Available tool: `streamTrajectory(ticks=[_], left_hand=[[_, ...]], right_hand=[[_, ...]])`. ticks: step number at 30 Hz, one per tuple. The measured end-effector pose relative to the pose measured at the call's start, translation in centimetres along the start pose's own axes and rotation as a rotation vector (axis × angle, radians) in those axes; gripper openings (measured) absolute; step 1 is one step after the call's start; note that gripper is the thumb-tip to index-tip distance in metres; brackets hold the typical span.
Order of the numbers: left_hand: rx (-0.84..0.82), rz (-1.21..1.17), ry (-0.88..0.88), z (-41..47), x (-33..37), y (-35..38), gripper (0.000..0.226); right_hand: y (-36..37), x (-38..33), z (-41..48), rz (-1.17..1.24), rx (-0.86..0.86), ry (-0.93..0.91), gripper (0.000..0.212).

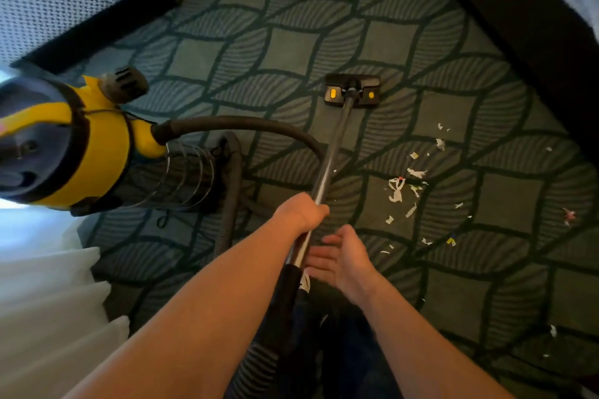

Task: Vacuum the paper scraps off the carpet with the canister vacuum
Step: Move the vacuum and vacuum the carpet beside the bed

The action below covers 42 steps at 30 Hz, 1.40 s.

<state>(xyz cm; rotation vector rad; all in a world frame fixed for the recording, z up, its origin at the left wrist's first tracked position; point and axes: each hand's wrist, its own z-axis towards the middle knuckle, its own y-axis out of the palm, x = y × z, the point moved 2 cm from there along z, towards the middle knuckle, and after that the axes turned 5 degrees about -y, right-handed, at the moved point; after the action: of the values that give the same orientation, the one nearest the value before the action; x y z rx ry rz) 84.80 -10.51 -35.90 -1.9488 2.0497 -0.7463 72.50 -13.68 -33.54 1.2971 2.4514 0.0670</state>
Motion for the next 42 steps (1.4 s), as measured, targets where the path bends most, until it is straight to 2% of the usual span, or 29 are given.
streamTrajectory(ticks=[3, 6, 9, 12, 16, 19, 24, 32, 34, 37, 42], left_hand=[[-0.018, -0.144, -0.066, 0.8, -3.6, -0.7, 0.048], [-0.159, -0.222, -0.049, 1.6, -5.7, -1.2, 0.042], [-0.318, -0.286, -0.018, 1.6, -6.7, -2.7, 0.036], [-0.396, -0.310, 0.029, 1.0, -7.7, -5.2, 0.037], [-0.305, -0.377, 0.084, 0.7, -9.3, -9.9, 0.035], [-0.213, -0.410, 0.080, 0.4, -10.0, -14.2, 0.036], [-0.133, -0.434, 0.133, -0.5, -9.0, -20.5, 0.032], [-0.263, -0.239, 0.171, -1.8, -7.6, -25.5, 0.032], [-0.281, -0.230, 0.170, -2.4, -8.0, -26.2, 0.034], [-0.167, -0.207, 0.173, -2.3, -9.5, -28.1, 0.031], [0.418, 0.042, 0.062, -1.4, -14.7, -33.1, 0.037]], right_hand=[[1.9, -1.8, 2.1, -0.013, 0.013, -0.057, 0.048], [4.1, -2.4, 4.0, 0.000, 0.000, -0.053, 0.047], [5.6, -2.5, 5.4, -0.056, 0.048, -0.027, 0.029], [7.8, -2.5, 7.1, -0.049, 0.065, 0.023, 0.034], [12.4, -2.7, 8.0, 0.082, 0.083, 0.022, 0.047], [16.2, -4.3, 7.6, 0.177, 0.031, 0.027, 0.055], [20.2, -8.4, 8.0, 0.251, 0.043, -0.006, 0.055], [21.4, -9.3, 10.9, 0.085, 0.168, -0.061, 0.074], [22.2, -9.9, 8.1, 0.113, 0.268, -0.074, 0.069], [24.3, -10.9, 4.5, 0.263, 0.296, -0.038, 0.048], [28.3, -10.0, 3.7, 0.407, 0.238, -0.006, 0.046]])
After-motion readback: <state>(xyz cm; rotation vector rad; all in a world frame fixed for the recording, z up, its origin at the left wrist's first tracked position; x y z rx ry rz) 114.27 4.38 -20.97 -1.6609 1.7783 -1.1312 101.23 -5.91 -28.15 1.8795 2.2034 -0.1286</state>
